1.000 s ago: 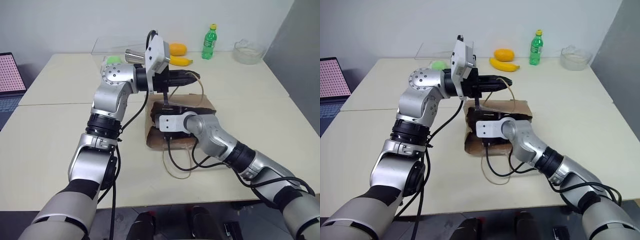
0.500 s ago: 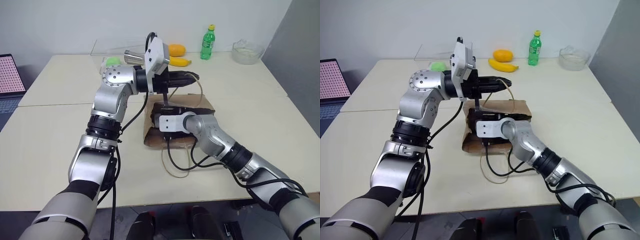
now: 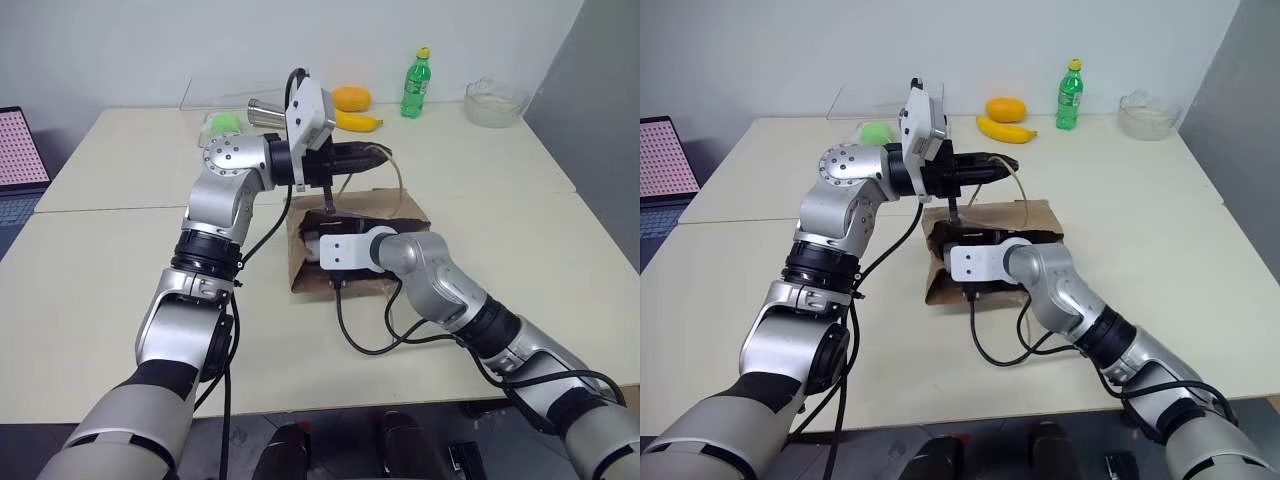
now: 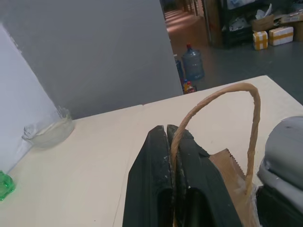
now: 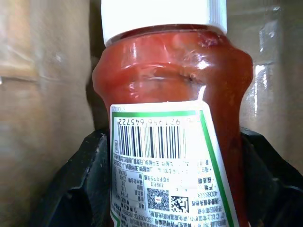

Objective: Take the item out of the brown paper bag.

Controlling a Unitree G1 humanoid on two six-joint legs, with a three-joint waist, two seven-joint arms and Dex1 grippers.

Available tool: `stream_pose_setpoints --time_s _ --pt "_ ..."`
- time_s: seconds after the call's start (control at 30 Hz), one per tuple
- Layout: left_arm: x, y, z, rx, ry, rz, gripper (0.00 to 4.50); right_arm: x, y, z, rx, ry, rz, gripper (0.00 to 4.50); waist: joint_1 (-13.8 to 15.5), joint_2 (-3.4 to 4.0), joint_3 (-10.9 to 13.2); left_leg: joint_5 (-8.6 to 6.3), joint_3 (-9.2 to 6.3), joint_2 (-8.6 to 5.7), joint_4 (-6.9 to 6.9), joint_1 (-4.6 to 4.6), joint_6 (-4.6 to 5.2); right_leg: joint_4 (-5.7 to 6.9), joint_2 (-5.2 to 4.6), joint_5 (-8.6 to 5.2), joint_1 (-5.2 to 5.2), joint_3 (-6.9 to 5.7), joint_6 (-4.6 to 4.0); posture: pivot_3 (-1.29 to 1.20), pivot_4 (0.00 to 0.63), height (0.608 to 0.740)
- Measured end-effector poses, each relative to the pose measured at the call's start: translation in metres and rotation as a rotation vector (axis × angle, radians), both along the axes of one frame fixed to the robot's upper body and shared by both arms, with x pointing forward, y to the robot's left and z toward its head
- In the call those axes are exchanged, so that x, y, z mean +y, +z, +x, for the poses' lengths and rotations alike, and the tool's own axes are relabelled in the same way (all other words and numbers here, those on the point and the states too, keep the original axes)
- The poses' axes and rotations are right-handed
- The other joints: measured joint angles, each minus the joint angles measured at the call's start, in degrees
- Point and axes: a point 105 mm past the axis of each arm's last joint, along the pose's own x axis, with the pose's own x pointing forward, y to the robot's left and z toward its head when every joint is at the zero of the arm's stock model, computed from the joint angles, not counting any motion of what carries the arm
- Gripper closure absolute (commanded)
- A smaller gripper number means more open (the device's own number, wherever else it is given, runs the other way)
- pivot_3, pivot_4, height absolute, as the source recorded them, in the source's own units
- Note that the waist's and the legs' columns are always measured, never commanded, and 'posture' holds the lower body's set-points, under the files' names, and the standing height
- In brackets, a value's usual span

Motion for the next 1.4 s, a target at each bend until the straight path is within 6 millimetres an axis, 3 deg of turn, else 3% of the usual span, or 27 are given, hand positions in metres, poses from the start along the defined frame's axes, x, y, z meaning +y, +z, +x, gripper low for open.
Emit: stream_pose_setpoints --time_s 0.23,0.47,1.0,1.23,1.4 --pt "0.001 0.001 0.005 -0.016 0.018 0.009 4.5 -0.004 0.014 -0.005 -0.001 0.006 0.025 1.36 0.0 0.0 0.0 0.0 0.0 0.0 -0.01 -0.01 0.0 -0.03 0.0 0.0 0.0 -0.01 0.0 0.0 0.15 0.74" --pt "0.004 -0.002 0.011 -0.014 0.045 0.018 4.5 0.006 0.028 -0.028 0.078 0.098 0.176 1.37 0.0 0.0 0.0 0.0 -0.01 0.0 0.0 -0.03 0.0 -0.03 0.0 0.0 -0.01 -0.01 0.0 0.0 0.15 0.74" --pt "0.003 0.0 0.029 -0.022 0.137 0.013 4.5 -0.006 0.067 -0.06 0.189 0.314 0.354 1.37 0.0 -0.02 0.0 -0.01 -0.01 -0.01 0.0 -0.05 0.02 -0.04 -0.01 0.0 0.0 -0.03 0.0 0.0 0.15 0.74" --pt "0.003 -0.001 0.036 -0.022 0.172 0.017 4.5 -0.013 0.098 -0.085 0.217 0.454 0.468 1.37 0.1 -0.03 0.0 -0.02 -0.01 -0.01 -0.01 -0.06 0.03 -0.04 -0.01 0.0 0.01 -0.03 0.0 0.0 0.15 0.74" --pt "0.002 -0.002 0.037 -0.03 0.178 0.025 4.5 -0.027 0.118 -0.094 0.287 0.447 0.601 1.37 0.2 -0.03 0.0 -0.05 -0.02 -0.01 -0.01 -0.06 0.09 -0.04 -0.01 0.0 0.02 -0.03 0.0 0.0 0.15 0.74"
